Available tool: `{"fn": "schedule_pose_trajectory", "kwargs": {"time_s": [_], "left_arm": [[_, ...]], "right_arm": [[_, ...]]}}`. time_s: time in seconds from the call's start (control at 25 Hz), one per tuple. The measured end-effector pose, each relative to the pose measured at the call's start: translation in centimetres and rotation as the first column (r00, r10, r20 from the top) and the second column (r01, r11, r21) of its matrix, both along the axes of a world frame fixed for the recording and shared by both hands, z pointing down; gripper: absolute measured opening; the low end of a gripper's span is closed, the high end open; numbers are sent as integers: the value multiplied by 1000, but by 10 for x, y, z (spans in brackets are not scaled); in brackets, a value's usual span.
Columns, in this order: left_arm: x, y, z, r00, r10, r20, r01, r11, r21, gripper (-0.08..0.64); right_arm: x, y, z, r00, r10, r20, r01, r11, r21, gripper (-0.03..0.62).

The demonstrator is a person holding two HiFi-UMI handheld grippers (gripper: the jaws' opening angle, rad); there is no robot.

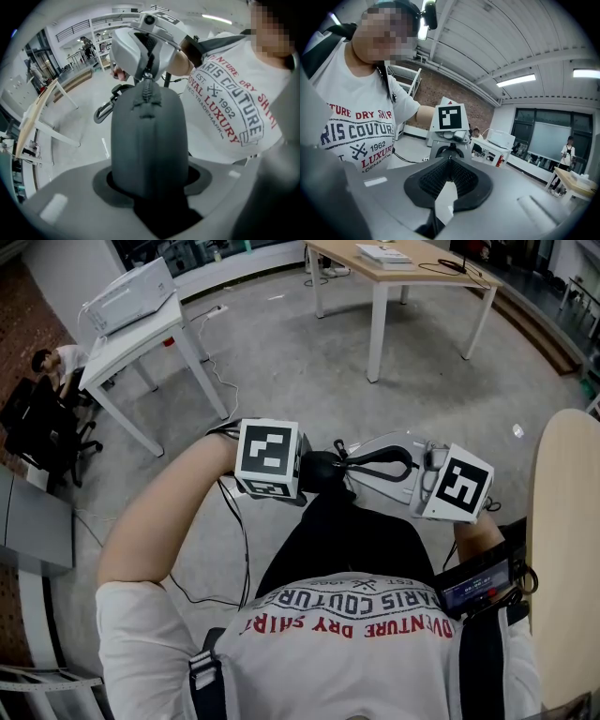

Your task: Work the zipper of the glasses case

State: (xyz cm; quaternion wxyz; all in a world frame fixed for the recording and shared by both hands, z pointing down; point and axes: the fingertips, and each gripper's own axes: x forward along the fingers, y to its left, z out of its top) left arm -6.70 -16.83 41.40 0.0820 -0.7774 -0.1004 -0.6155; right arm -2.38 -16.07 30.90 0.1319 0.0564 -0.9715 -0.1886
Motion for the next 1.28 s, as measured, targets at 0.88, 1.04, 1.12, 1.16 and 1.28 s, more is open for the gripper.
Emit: {"fn": "schedule_pose_trajectory", "kwargs": {"time_s": [0.88,1.04,1.12,1.16,1.28], "left_arm": [[29,-10,-31,928,-23,-371,28,1000,8,244],[37,-6,-38,886,-49,-462,35,999,-38,244],[40,-4,-43,860,-62,-506,35,997,-63,244],[41,-4,-46,846,-69,-529,35,997,-74,244],[44,-3,-55,808,-79,-584,31,995,-93,244]], "right_arm": [[16,-7,-22,992,28,125,-12,992,-126,15],[20,-7,-25,987,24,158,0,989,-150,15],[21,-7,-26,986,19,166,8,987,-158,15],[22,-7,-27,985,17,171,11,987,-162,15],[22,-8,-32,982,12,190,22,984,-174,15]]}}
